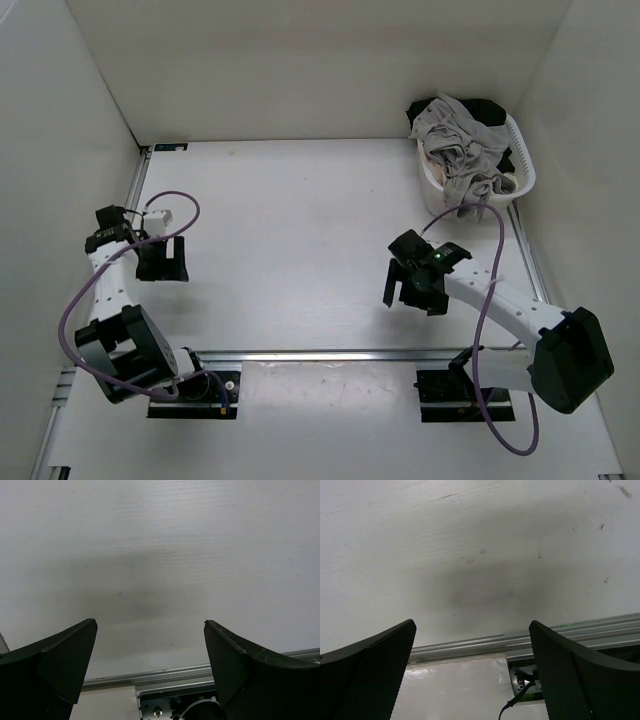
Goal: Fold and stack the trousers
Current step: Grab the trousers from the pile
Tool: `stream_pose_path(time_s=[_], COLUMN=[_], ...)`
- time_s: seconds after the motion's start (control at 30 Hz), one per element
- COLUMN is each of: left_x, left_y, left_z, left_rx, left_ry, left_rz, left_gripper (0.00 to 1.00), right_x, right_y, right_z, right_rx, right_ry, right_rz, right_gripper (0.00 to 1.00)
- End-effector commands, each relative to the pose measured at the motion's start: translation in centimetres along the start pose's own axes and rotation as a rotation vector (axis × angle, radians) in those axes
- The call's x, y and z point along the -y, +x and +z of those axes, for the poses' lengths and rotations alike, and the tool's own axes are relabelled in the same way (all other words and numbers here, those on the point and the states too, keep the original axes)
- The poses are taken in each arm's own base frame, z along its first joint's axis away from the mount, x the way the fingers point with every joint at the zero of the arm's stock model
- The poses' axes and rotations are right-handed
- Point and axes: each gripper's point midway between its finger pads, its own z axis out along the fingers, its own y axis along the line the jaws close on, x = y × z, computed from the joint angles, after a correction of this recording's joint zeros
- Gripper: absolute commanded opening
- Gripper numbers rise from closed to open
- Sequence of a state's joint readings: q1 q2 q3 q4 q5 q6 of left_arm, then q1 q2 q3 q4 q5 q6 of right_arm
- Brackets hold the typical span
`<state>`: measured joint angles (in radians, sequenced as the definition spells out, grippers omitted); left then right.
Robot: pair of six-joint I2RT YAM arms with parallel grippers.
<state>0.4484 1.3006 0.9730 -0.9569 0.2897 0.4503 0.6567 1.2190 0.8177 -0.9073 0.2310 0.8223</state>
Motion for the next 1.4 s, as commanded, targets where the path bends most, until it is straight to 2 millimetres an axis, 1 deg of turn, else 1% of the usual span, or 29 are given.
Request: stream_pose_path(time_s=[0.0, 0.13, 0.17, 0.23, 0.27, 0.3, 0.37, 0.4, 0.43, 0.47, 0.5, 0.53, 0.57, 0.6, 0.63, 0.67, 0.7, 0.73, 0.77, 0.8, 0.83, 0.9, 0.93, 1.0, 1.07, 1.13, 1.17, 1.27, 1.37], left_x=[-0.2, -0.5, -0.7, -0.8, -1.0, -1.9, -2.6, -3.1, -4.3, -4.4, -4.6, -4.7, -4.6, -4.7, -4.4, -3.7, -3.0, -2.0, -1.3, -1.1, -0.8, 0.1, 0.2, 0.2, 0.3, 0.2, -0.1, -0.2, -0.4], left_y=[-0.5, -1.0, -1.5, -1.6, -1.7, -1.6, -1.4, -1.0, -0.5, -0.5, -0.6, -0.4, -0.9, -1.3, -2.0, -3.0, -3.4, -4.0, -4.5, -5.7, -5.9, -7.3, -8.5, -9.5, -9.8, -9.5, -9.0, -8.2, -7.7], left_z=[-0.8, -1.0, -1.1, -0.8, -0.6, -0.8, -0.6, -0.3, -0.8, -0.7, -1.1, -1.3, -1.5, -1.8, -2.5, -2.5, -2.6, -2.7, -2.9, -3.5, -4.0, -4.8, -6.2, -7.2, -7.4, -7.2, -6.9, -6.4, -6.4], left_rx=[0.040, 0.067, 0.083, 0.079, 0.064, 0.044, 0.006, -0.031, -0.076, -0.106, -0.112, -0.120, -0.102, -0.081, -0.042, -0.002, 0.014, 0.044, 0.063, 0.087, 0.093, 0.143, 0.193, 0.248, 0.268, 0.257, 0.238, 0.216, 0.207], left_ry=[-0.035, -0.049, -0.057, -0.055, -0.064, -0.108, -0.154, -0.183, -0.271, -0.297, -0.326, -0.343, -0.358, -0.367, -0.365, -0.319, -0.285, -0.231, -0.207, -0.194, -0.180, -0.142, -0.154, -0.176, -0.175, -0.180, -0.192, -0.196, -0.212], left_rz=[0.037, 0.056, 0.061, 0.059, 0.065, 0.052, 0.063, 0.083, 0.105, 0.149, 0.171, 0.190, 0.223, 0.224, 0.228, 0.243, 0.246, 0.231, 0.233, 0.228, 0.229, 0.240, 0.252, 0.255, 0.260, 0.256, 0.251, 0.246, 0.243], left_gripper=[1.00, 1.00, 1.00, 1.00, 1.00, 1.00, 1.00, 1.00, 1.00, 1.00, 1.00, 1.00, 1.00, 1.00, 1.00, 1.00, 1.00, 1.00, 1.00, 1.00, 1.00, 1.00, 1.00, 1.00, 1.00, 1.00, 1.00, 1.00, 1.00], right_x=[-1.0, -3.8, -4.9, -5.2, -6.2, -5.2, -4.8, -3.0, -2.8, -1.7, 0.7, 1.8, 4.2, 4.8, 5.6, 7.1, 7.0, 7.5, 7.7, 7.2, 6.7, 5.7, 5.3, 5.6, 5.7, 5.0, 5.6, 6.5, 6.4], right_y=[-2.8, -8.6, -12.5, -16.6, -20.0, -22.9, -26.7, -31.3, -33.2, -33.5, -36.4, -37.7, -39.3, -40.2, -40.6, -40.1, -41.5, -41.8, -42.0, -42.2, -43.1, -43.8, -44.1, -44.0, -44.4, -44.1, -44.3, -44.3, -44.5], right_z=[-1.1, -5.3, -8.9, -12.1, -16.3, -17.3, -19.5, -21.1, -21.5, -20.9, -17.4, -17.6, -18.3, -16.0, -14.6, -10.9, -10.1, -9.2, -7.0, -5.9, -6.4, -5.1, -5.7, -5.6, -5.7, -5.6, -5.8, -5.4, -8.0], right_rx=[0.097, 0.303, 0.446, 0.573, 0.699, 0.738, 0.765, 0.794, 0.783, 0.706, 0.634, 0.639, 0.668, 0.637, 0.625, 0.545, 0.582, 0.580, 0.546, 0.527, 0.537, 0.513, 0.525, 0.528, 0.572, 0.574, 0.572, 0.549, 0.591], right_ry=[-0.012, 0.005, 0.014, 0.065, 0.030, 0.064, -0.009, -0.033, -0.077, -0.073, 0.003, 0.016, 0.033, 0.035, 0.038, 0.044, 0.001, -0.021, -0.023, -0.045, -0.102, -0.150, -0.172, -0.160, -0.161, -0.198, -0.164, -0.163, -0.177], right_rz=[-0.059, -0.299, -0.289, -0.352, -0.304, -0.254, -0.196, -0.101, -0.083, -0.067, 0.005, 0.045, 0.099, 0.134, 0.169, 0.206, 0.225, 0.250, 0.253, 0.256, 0.252, 0.237, 0.232, 0.250, 0.251, 0.214, 0.224, 0.239, 0.236], right_gripper=[0.99, 0.99, 0.99, 0.99, 0.99, 0.99, 0.99, 0.99, 0.99, 0.99, 0.99, 0.99, 0.99, 0.99, 0.99, 0.99, 0.99, 0.99, 0.99, 0.99, 0.99, 0.97, 0.87, 0.71, 0.54, 0.46, 0.00, 0.00, 0.00])
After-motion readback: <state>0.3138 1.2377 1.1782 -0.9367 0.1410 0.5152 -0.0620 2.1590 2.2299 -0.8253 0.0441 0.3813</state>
